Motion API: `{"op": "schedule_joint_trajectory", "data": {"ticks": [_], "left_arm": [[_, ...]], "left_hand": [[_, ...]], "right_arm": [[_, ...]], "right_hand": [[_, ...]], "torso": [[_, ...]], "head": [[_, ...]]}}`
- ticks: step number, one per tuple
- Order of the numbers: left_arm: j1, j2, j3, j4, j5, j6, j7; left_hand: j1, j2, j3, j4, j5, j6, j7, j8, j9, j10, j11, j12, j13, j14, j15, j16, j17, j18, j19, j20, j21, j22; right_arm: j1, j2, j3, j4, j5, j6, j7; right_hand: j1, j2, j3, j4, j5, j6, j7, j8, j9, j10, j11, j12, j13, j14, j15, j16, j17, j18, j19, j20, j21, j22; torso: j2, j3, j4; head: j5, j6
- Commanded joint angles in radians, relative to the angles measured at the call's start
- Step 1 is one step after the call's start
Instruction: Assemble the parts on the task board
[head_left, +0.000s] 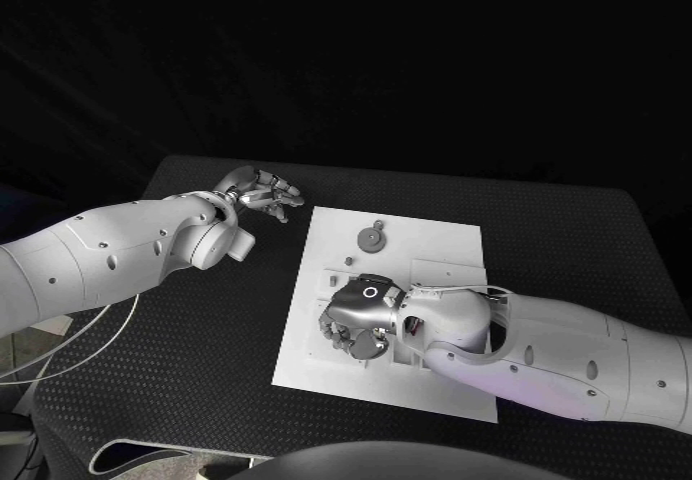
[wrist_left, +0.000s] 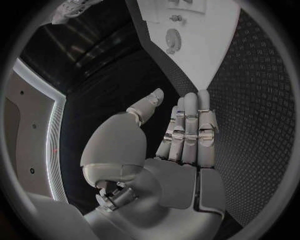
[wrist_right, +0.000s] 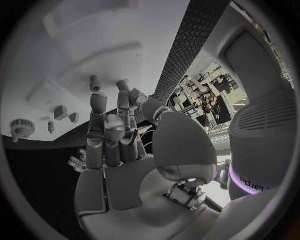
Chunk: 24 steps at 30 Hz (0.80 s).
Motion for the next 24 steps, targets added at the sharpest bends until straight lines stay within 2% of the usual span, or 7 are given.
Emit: {"op": "schedule_joint_trajectory", "data": {"ticks": [1, 24], "left_arm": [[0.001, 0.001, 0.001, 0.001, -0.001, 0.008, 0.006], [0.001, 0.001, 0.001, 0.000, -0.001, 0.009, 0.005]], "left_hand": [[-0.002, 0.006, -0.004, 0.004, -0.005, -0.007, 0.000, 0.006, -0.001, -0.008, -0.002, -0.004, 0.002, 0.009, 0.002, -0.006, 0.002, 0.020, 0.004, -0.001, 0.005, -0.001], [-0.003, 0.006, -0.004, 0.004, -0.005, -0.008, 0.000, 0.006, -0.002, -0.009, -0.002, -0.004, 0.002, 0.009, 0.002, -0.006, 0.002, 0.020, 0.004, -0.001, 0.005, -0.002]], "right_arm": [[-0.003, -0.001, -0.003, -0.006, 0.010, 0.005, 0.007], [-0.005, 0.001, -0.003, -0.001, 0.050, -0.004, 0.020]], "right_hand": [[-0.005, 0.009, -0.002, 0.006, 0.002, 0.007, 0.002, 0.004, 0.006, 0.007, -0.001, -0.001, 0.000, -0.015, -0.017, -0.003, -0.001, 0.044, -0.005, -0.005, 0.006, 0.024], [-0.007, 0.011, -0.003, 0.006, 0.002, 0.006, 0.003, 0.003, 0.008, 0.006, -0.001, -0.003, 0.004, -0.015, -0.017, -0.003, -0.002, 0.044, -0.006, -0.005, 0.007, 0.024]], "torso": [[0.000, 0.0001, 0.0002], [0.000, 0.0002, 0.0000]], "head": [[0.000, 0.000], [0.001, -0.001]]}}
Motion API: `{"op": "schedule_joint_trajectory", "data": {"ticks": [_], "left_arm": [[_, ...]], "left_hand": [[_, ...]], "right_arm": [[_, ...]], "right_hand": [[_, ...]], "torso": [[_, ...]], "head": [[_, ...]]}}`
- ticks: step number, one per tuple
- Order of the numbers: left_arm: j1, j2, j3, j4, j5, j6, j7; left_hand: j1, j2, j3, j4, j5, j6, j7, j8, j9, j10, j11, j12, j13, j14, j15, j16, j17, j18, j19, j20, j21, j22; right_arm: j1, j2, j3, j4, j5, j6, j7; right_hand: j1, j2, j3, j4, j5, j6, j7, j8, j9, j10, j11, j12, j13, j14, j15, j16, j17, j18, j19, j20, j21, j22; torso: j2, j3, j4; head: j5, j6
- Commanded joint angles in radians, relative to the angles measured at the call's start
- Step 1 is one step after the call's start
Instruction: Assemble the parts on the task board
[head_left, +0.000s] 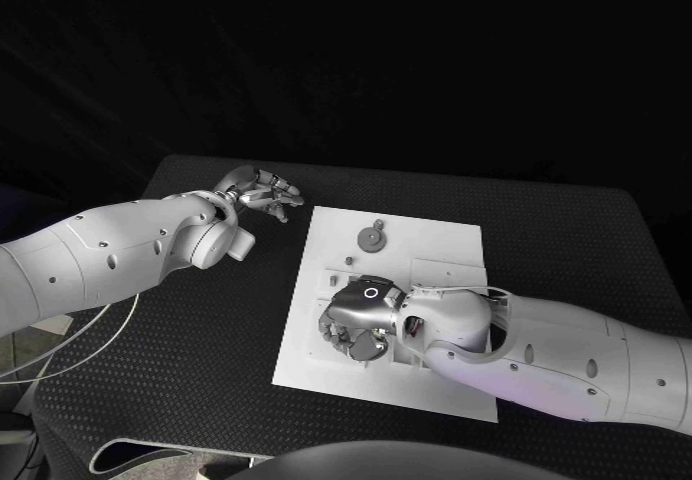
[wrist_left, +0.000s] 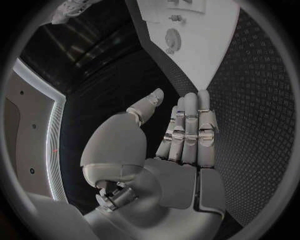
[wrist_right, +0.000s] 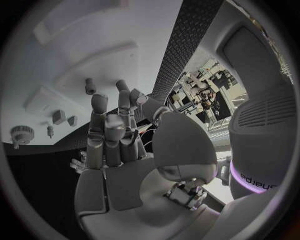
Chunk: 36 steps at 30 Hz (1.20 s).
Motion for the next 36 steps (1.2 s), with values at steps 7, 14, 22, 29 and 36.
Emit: {"op": "schedule_joint_trajectory", "data": {"ticks": [7, 14, 22, 29, 36], "left_arm": [[0.001, 0.000, 0.001, 0.002, -0.001, 0.009, 0.005], [0.001, 0.000, 0.001, 0.002, -0.001, 0.009, 0.005], [0.001, 0.000, 0.001, 0.003, -0.001, 0.008, 0.005], [0.001, -0.001, 0.001, 0.003, -0.001, 0.008, 0.005], [0.001, -0.001, 0.001, 0.003, -0.001, 0.009, 0.005]], "left_hand": [[-0.003, 0.006, -0.004, 0.004, -0.005, -0.008, 0.000, 0.006, -0.002, -0.011, 0.000, -0.004, 0.001, 0.009, 0.002, -0.006, 0.001, 0.020, 0.004, -0.001, 0.005, -0.002], [-0.003, 0.006, -0.004, 0.004, -0.005, -0.008, 0.000, 0.006, -0.002, -0.011, 0.000, -0.004, 0.002, 0.009, 0.002, -0.006, 0.001, 0.020, 0.004, -0.001, 0.005, -0.002], [-0.003, 0.006, -0.004, 0.004, -0.005, -0.008, 0.000, 0.006, -0.002, -0.011, 0.000, -0.004, 0.002, 0.009, 0.002, -0.006, 0.001, 0.020, 0.004, -0.001, 0.005, -0.002], [-0.003, 0.006, -0.004, 0.005, -0.005, -0.008, 0.000, 0.006, -0.002, -0.011, 0.000, -0.004, 0.002, 0.009, 0.002, -0.006, 0.001, 0.020, 0.004, -0.001, 0.005, -0.002], [-0.003, 0.006, -0.005, 0.005, -0.005, -0.008, 0.000, 0.006, -0.002, -0.011, 0.000, -0.004, 0.002, 0.009, 0.002, -0.006, 0.001, 0.020, 0.004, -0.001, 0.005, -0.002]], "right_arm": [[-0.002, 0.001, 0.000, -0.005, 0.008, 0.000, 0.013], [-0.005, 0.006, 0.000, -0.017, 0.009, -0.005, 0.015], [-0.011, 0.015, 0.000, -0.041, 0.010, 0.000, 0.018], [-0.017, 0.016, 0.000, -0.057, 0.014, 0.005, 0.021], [-0.019, 0.014, -0.001, -0.066, 0.016, 0.012, 0.022]], "right_hand": [[-0.002, 0.007, -0.002, 0.006, 0.003, 0.007, 0.002, 0.004, 0.008, 0.002, 0.002, -0.003, 0.003, -0.006, -0.009, -0.003, -0.001, 0.035, 0.000, -0.003, 0.004, 0.024], [-0.002, 0.007, -0.002, 0.006, 0.003, 0.007, 0.002, 0.004, 0.008, 0.002, 0.002, -0.004, 0.004, -0.006, -0.009, -0.003, -0.001, 0.035, -0.001, -0.003, 0.004, 0.024], [-0.002, 0.007, -0.002, 0.006, 0.003, 0.006, 0.002, 0.003, 0.009, 0.001, 0.003, -0.005, 0.005, -0.006, -0.008, -0.004, -0.001, 0.035, -0.002, -0.003, 0.005, 0.024], [-0.002, 0.007, -0.002, 0.006, 0.003, 0.006, 0.002, 0.003, 0.009, 0.000, 0.003, -0.005, 0.006, -0.006, -0.008, -0.004, -0.002, 0.035, -0.002, -0.003, 0.005, 0.024], [-0.002, 0.008, -0.002, 0.006, 0.003, 0.006, 0.002, 0.003, 0.009, 0.000, 0.003, -0.006, 0.007, -0.006, -0.008, -0.004, -0.002, 0.035, -0.003, -0.003, 0.006, 0.024]], "torso": [[0.000, -0.0008, 0.0000], [0.000, -0.0007, 0.0003], [0.000, -0.0014, 0.0005], [0.000, -0.0008, 0.0008], [0.000, -0.0007, -0.0003]], "head": [[0.000, 0.000], [0.000, 0.000], [0.000, 0.001], [0.001, -0.002], [0.003, -0.003]]}}
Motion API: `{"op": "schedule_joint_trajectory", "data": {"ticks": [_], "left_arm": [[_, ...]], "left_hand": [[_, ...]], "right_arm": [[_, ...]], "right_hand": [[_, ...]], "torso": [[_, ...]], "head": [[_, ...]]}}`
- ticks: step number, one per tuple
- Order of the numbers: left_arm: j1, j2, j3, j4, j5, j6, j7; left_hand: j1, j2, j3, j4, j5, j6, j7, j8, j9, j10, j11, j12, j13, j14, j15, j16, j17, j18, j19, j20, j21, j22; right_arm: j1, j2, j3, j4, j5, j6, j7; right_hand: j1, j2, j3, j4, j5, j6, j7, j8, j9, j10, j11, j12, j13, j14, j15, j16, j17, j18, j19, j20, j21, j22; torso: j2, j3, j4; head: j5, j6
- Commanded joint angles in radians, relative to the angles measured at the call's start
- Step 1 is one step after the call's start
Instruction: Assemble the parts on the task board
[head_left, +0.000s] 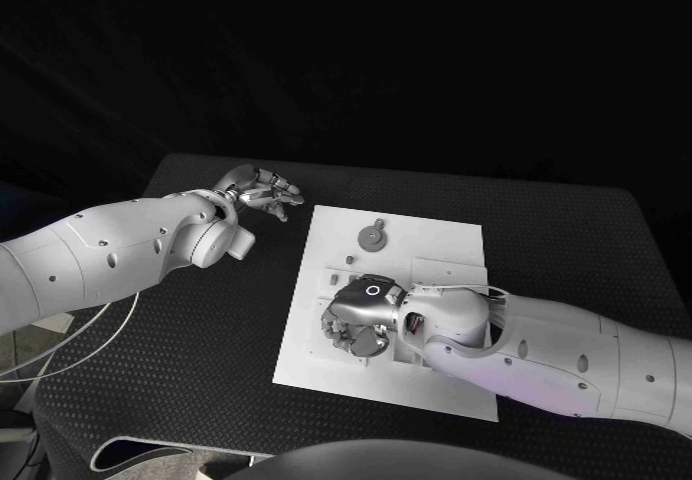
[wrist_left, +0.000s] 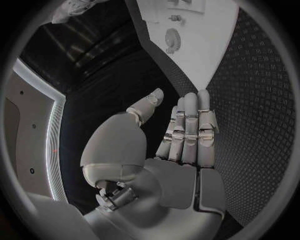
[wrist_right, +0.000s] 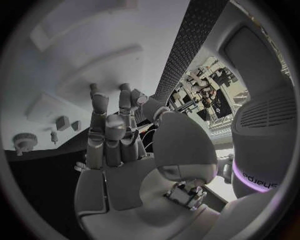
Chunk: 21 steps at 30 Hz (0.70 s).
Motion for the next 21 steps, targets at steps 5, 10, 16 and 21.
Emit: {"op": "schedule_joint_trajectory", "data": {"ticks": [5, 10, 16, 21], "left_arm": [[0.001, 0.002, 0.001, 0.002, -0.001, 0.008, 0.006], [0.001, 0.001, 0.001, 0.002, -0.001, 0.008, 0.006], [0.001, 0.001, 0.001, 0.003, -0.001, 0.008, 0.006], [0.001, 0.000, 0.001, 0.003, -0.001, 0.008, 0.006]], "left_hand": [[-0.003, 0.006, -0.002, 0.002, -0.005, -0.008, 0.000, 0.006, -0.001, -0.004, 0.000, -0.004, 0.002, 0.005, -0.002, -0.007, 0.002, 0.020, 0.004, -0.001, 0.005, -0.002], [-0.003, 0.006, -0.002, 0.003, -0.005, -0.008, 0.000, 0.007, -0.001, -0.004, 0.000, -0.004, 0.002, 0.005, -0.002, -0.007, 0.002, 0.020, 0.004, -0.001, 0.005, -0.002], [-0.003, 0.006, -0.002, 0.003, -0.005, -0.008, 0.000, 0.007, -0.001, -0.005, 0.000, -0.004, 0.002, 0.005, -0.002, -0.007, 0.002, 0.020, 0.004, -0.001, 0.005, -0.002], [-0.003, 0.006, -0.002, 0.003, -0.005, -0.009, 0.000, 0.007, -0.001, -0.005, 0.000, -0.004, 0.002, 0.005, -0.002, -0.007, 0.002, 0.020, 0.004, -0.001, 0.005, -0.002]], "right_arm": [[-0.007, -0.001, -0.005, -0.022, -0.010, 0.034, -0.012], [-0.007, -0.006, -0.005, -0.024, -0.015, 0.040, -0.014], [-0.007, -0.004, -0.006, -0.024, 0.000, 0.026, -0.007], [-0.007, -0.005, -0.006, -0.025, 0.022, -0.003, -0.001]], "right_hand": [[0.001, 0.012, -0.003, 0.006, 0.006, 0.005, 0.002, 0.006, 0.010, 0.000, 0.003, -0.005, 0.003, -0.001, -0.002, -0.004, -0.001, 0.022, -0.002, -0.005, 0.006, 0.024], [0.000, 0.011, -0.003, 0.006, 0.006, 0.004, 0.003, 0.005, 0.010, -0.002, 0.003, -0.006, 0.004, -0.001, -0.002, -0.005, -0.001, 0.022, -0.003, -0.004, 0.006, 0.024], [-0.003, 0.010, -0.003, 0.006, 0.006, -0.003, 0.006, 0.001, 0.010, -0.010, 0.007, -0.012, 0.008, -0.001, 0.002, -0.006, -0.003, 0.022, -0.006, -0.003, 0.008, 0.024], [-0.007, -0.041, -0.011, 0.008, 0.006, -0.048, 0.023, -0.026, 0.002, -0.057, 0.026, -0.043, 0.010, 0.002, 0.021, -0.006, -0.005, 0.022, -0.012, 0.000, 0.013, 0.024]], "torso": [[0.001, 0.0008, -0.0009], [0.000, 0.0007, -0.0004], [0.000, 0.0008, -0.0015], [0.000, 0.0001, -0.0007]], "head": [[0.000, 0.000], [-0.001, 0.001], [0.000, 0.000], [-0.001, 0.000]]}}
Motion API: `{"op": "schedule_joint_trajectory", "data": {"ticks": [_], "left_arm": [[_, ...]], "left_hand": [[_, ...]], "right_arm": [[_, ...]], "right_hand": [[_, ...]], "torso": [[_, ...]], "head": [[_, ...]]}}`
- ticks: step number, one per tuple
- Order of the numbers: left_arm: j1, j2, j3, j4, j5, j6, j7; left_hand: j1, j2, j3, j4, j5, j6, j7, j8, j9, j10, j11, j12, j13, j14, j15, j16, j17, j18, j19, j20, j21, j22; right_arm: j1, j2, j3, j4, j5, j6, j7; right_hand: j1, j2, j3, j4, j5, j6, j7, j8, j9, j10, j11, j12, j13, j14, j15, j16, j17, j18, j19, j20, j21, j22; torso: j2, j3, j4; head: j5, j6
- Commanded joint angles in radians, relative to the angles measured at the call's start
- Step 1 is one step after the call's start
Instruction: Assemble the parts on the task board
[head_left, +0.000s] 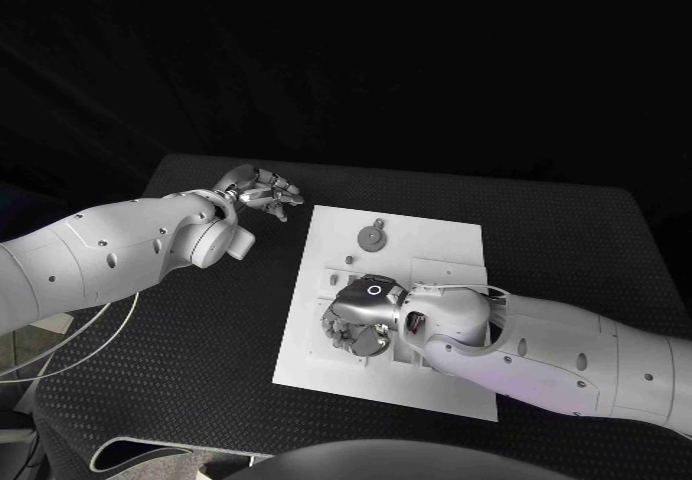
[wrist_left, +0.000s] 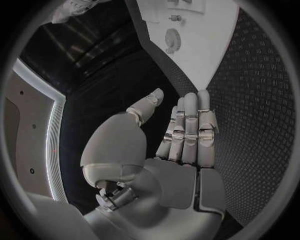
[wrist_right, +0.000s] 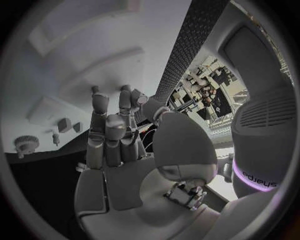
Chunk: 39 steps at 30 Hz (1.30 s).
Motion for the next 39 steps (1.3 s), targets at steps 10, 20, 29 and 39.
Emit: {"op": "schedule_joint_trajectory", "data": {"ticks": [10, 20, 29, 39], "left_arm": [[0.001, 0.000, 0.001, 0.002, -0.001, 0.008, 0.006], [0.001, 0.000, 0.001, 0.001, -0.001, 0.007, 0.006], [0.001, 0.000, 0.001, -0.001, -0.001, 0.007, 0.006], [0.001, 0.000, 0.001, -0.007, -0.001, 0.007, 0.007]], "left_hand": [[-0.003, 0.005, -0.002, 0.002, -0.005, -0.009, 0.000, 0.006, -0.002, -0.005, 0.000, -0.004, 0.001, 0.005, -0.002, -0.007, 0.001, 0.020, 0.004, -0.001, 0.005, -0.001], [-0.003, 0.005, -0.002, 0.002, -0.005, -0.010, 0.001, 0.006, -0.002, -0.005, 0.000, -0.004, 0.001, 0.005, -0.002, -0.007, 0.001, 0.020, 0.004, -0.001, 0.005, -0.001], [-0.002, 0.005, -0.002, 0.002, -0.005, -0.010, 0.001, 0.006, -0.002, -0.005, 0.000, -0.004, 0.002, 0.005, -0.002, -0.007, 0.001, 0.020, 0.004, -0.001, 0.005, -0.001], [-0.002, 0.005, -0.002, 0.002, -0.005, -0.010, 0.001, 0.007, -0.002, -0.005, 0.000, -0.004, 0.002, 0.005, -0.002, -0.007, 0.001, 0.020, 0.004, -0.001, 0.006, -0.002]], "right_arm": [[-0.005, -0.009, -0.005, -0.011, 0.020, -0.038, -0.026], [-0.005, -0.015, -0.005, -0.007, 0.020, -0.049, -0.029], [-0.004, -0.043, -0.004, 0.031, 0.038, -0.093, -0.014], [0.009, -0.082, 0.017, 0.078, 0.052, -0.133, -0.005]], "right_hand": [[-0.056, -0.127, -0.018, 0.034, 0.002, -0.104, 0.043, -0.060, -0.022, -0.097, 0.042, -0.053, -0.001, 0.000, 0.044, -0.006, -0.006, 0.020, -0.009, 0.005, 0.012, 0.022], [-0.057, -0.145, -0.013, 0.049, 0.002, -0.113, 0.047, -0.062, -0.023, -0.123, 0.049, -0.053, 0.001, -0.005, 0.051, -0.006, -0.007, 0.020, -0.014, 0.006, 0.012, 0.023], [-0.053, -0.144, -0.011, 0.052, 0.002, -0.111, 0.046, -0.059, -0.021, -0.124, 0.049, -0.049, 0.004, -0.004, 0.051, -0.003, -0.006, 0.020, -0.011, 0.004, 0.015, 0.023], [-0.056, -0.149, -0.014, 0.057, 0.001, -0.110, 0.045, -0.057, -0.020, -0.126, 0.049, -0.048, 0.007, 0.000, 0.051, 0.002, -0.005, 0.020, -0.005, 0.002, 0.020, 0.024]], "torso": [[0.000, -0.0007, 0.0009], [0.000, 0.0003, 0.0003], [0.000, 0.0010, 0.0000], [0.000, 0.0008, -0.0008]], "head": [[-0.002, 0.000], [-0.002, 0.000], [-0.005, 0.002], [-0.011, 0.009]]}}
